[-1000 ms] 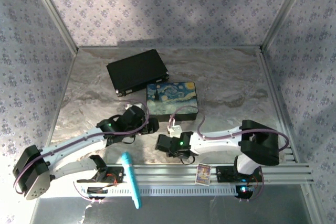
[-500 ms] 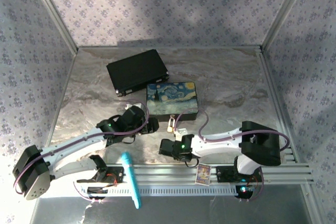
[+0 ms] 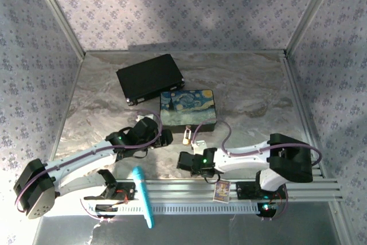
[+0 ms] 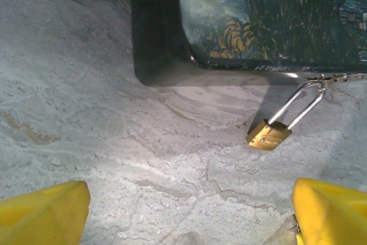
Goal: Unlock a padlock with a key
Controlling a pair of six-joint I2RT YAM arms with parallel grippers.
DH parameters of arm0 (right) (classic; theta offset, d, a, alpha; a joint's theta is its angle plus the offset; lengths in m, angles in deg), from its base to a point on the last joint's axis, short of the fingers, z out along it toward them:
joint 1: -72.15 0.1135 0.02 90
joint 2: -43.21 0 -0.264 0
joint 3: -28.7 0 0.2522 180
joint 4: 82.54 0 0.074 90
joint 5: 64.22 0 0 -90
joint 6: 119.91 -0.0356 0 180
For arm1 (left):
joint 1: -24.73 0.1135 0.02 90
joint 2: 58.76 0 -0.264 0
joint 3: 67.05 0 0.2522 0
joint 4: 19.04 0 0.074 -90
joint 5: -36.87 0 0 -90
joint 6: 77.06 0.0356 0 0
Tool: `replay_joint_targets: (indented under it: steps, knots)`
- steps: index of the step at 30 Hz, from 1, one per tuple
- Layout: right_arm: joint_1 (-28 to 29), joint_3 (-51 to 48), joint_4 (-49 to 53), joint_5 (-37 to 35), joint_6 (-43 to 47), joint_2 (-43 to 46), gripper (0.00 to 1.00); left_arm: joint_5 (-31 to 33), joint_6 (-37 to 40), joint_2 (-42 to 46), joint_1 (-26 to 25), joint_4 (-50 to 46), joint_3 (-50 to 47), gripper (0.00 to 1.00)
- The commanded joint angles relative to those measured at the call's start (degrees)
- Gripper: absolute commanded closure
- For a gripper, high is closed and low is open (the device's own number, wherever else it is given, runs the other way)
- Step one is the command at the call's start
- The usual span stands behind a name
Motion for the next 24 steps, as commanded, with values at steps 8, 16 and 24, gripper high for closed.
replay_joint_targets:
  steps: [8, 16, 24]
  knots:
    - [-3.28, -11.1, -16.55, 4.89, 9.01, 6.79, 0.98, -2.01, -6.82, 0.16, -0.24, 13.34, -3.79, 0.16]
    - [-11.91, -20.65, -27.29, 12.21, 22.35, 21.75, 1.0, -1.33, -17.13, 1.9, -1.42, 30.8, -10.73, 0.3]
    - [-16.56, -17.8, -24.97, 18.57, 30.44, 26.69, 1.0, -3.61, -17.58, -6.55, -5.18, 35.23, -7.35, 0.32]
